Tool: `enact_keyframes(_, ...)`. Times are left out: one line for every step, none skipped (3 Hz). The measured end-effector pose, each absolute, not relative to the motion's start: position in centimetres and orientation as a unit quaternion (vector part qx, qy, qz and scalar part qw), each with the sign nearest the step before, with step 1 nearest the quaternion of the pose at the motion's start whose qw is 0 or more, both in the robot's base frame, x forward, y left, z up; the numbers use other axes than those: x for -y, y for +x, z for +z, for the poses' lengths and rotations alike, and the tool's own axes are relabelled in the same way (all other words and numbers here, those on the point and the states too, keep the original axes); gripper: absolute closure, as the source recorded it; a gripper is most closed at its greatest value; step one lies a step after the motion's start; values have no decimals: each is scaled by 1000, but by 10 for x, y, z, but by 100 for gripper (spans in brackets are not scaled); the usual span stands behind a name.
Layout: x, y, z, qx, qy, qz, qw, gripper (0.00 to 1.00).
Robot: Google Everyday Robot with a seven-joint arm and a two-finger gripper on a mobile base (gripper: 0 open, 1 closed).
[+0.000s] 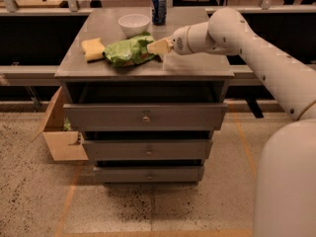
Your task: Move green rice chip bag near sponge
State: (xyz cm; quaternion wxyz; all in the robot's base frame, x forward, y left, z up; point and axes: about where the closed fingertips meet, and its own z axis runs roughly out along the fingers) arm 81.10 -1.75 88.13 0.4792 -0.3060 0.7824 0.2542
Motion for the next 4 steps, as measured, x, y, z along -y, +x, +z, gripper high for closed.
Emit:
enact_keyframes(32,817,882,-789,-288,240,487,0)
enact_keyframes(73,824,886,-802,-244,210,504,0)
enact_keyframes(138,832,904,-810,-194,143,534,0)
enact_keyframes(159,836,908,-811,-179,124,543,0)
